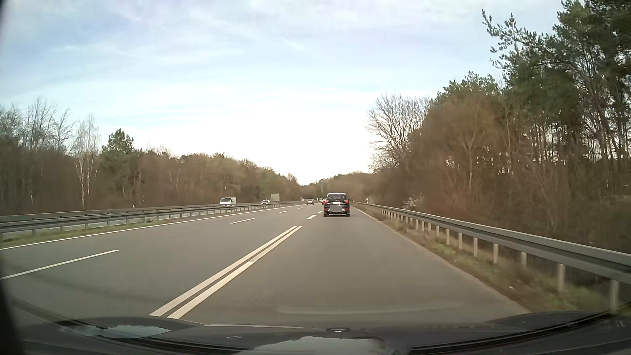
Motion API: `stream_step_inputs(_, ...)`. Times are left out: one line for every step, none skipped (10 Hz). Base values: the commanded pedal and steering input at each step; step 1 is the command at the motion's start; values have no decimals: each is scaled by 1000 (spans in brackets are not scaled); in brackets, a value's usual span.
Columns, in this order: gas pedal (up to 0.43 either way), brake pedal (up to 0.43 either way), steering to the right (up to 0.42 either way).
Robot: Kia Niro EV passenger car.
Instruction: Follow the waypoints while adhering to traffic rules and regulations
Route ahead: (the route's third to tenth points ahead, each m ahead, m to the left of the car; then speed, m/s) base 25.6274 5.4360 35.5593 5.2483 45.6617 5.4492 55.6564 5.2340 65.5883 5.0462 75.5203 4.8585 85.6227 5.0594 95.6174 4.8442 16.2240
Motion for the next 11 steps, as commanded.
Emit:
stream_step_inputs(339, 0, 5)
stream_step_inputs(339, 0, 5)
stream_step_inputs(339, 0, 5)
stream_step_inputs(339, 0, 5)
stream_step_inputs(339, 0, 4)
stream_step_inputs(339, 0, 1)
stream_step_inputs(339, 0, -3)
stream_step_inputs(350, 0, -3)
stream_step_inputs(350, 0, -3)
stream_step_inputs(350, 0, -3)
stream_step_inputs(350, 0, -3)
